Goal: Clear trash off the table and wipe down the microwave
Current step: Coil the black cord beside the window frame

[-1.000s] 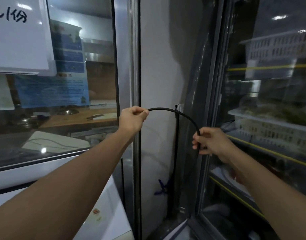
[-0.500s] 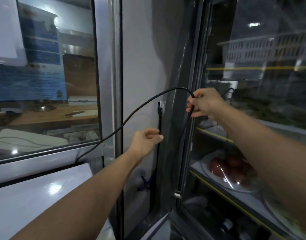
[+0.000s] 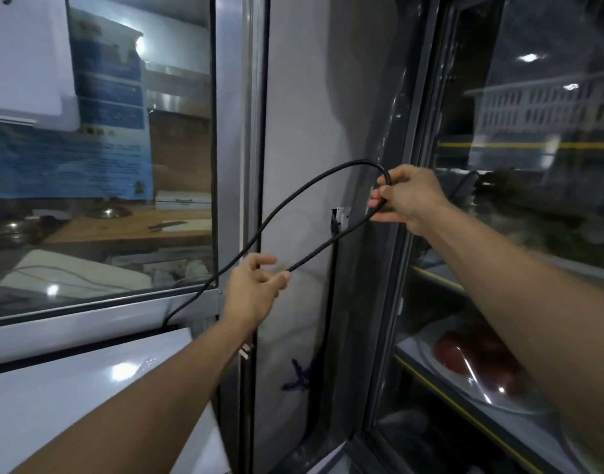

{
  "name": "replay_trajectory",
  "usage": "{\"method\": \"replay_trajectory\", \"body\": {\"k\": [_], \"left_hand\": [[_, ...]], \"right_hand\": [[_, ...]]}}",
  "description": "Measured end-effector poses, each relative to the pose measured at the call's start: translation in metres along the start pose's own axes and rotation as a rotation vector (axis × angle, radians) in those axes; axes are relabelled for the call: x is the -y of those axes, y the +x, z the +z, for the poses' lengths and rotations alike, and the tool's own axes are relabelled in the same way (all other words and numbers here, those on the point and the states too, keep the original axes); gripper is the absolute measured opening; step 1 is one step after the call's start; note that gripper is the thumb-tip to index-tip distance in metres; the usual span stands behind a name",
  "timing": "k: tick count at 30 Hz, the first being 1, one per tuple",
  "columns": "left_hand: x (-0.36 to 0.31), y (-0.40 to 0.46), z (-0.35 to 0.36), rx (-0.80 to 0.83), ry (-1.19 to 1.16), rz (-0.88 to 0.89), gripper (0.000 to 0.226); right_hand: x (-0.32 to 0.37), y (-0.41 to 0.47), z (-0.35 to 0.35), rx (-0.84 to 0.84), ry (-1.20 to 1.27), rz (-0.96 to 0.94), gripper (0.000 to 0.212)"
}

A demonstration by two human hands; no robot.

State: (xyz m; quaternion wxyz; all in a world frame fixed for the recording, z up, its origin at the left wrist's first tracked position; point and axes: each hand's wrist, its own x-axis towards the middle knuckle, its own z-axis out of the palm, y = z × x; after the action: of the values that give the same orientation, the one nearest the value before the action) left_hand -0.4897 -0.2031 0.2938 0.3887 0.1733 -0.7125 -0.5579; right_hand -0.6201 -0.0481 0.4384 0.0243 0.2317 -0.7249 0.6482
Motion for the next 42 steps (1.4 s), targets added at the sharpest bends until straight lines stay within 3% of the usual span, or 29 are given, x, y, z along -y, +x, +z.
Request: {"method": "replay_trajectory", "body": {"k": [5, 9, 14, 21, 26, 29, 31, 33, 35, 38, 42], "left_hand": [[-0.013, 0.025, -0.038, -0.122, 0.253, 0.099, 0.069], [-0.017, 0.044, -0.049, -0.046, 0.447, 0.093, 0.074], [-0.011, 0.059, -0.049, 0.077, 0.419, 0.051, 0.058], [-0.003, 0.061, -0.048, 0.039, 0.392, 0.114, 0.027], [-0.001, 0.064, -0.052, 0.057, 0.368, 0.14, 0.019], [0.0, 0.069, -0.054, 0.064, 0.372, 0.158, 0.018], [0.001, 0.071, -0.054, 0.073, 0.391, 0.165, 0.018], [0.003, 0.073, -0.053, 0.097, 0.407, 0.164, 0.017], [0.004, 0.073, -0.051, 0.119, 0.412, 0.164, 0.016], [0.007, 0.075, -0.051, 0.144, 0.427, 0.164, 0.018], [0.024, 0.077, -0.058, 0.178, 0.498, 0.115, 0.018]], "right_hand": [[-0.018, -0.003, 0.008, -0.022, 0.08, -0.019, 0.027], [-0.025, -0.008, 0.012, -0.036, 0.137, -0.015, 0.026], [-0.03, -0.013, 0.016, -0.051, 0.175, -0.027, 0.025], [-0.05, -0.02, 0.012, -0.042, 0.121, -0.008, 0.025], [-0.058, -0.021, 0.011, 0.038, 0.015, 0.093, 0.028], [-0.059, -0.019, 0.013, 0.004, -0.459, -0.122, 0.043], [-0.057, -0.021, 0.021, 0.012, -0.77, -0.43, 0.062], [-0.055, -0.021, 0.041, 0.095, -0.909, -0.664, 0.068], [-0.054, -0.02, 0.066, 0.226, -0.927, -0.677, 0.057], [-0.059, -0.017, 0.089, 0.298, -0.79, -0.575, 0.021], [-0.074, -0.015, 0.085, 0.274, -0.632, -0.504, 0.013]]}}
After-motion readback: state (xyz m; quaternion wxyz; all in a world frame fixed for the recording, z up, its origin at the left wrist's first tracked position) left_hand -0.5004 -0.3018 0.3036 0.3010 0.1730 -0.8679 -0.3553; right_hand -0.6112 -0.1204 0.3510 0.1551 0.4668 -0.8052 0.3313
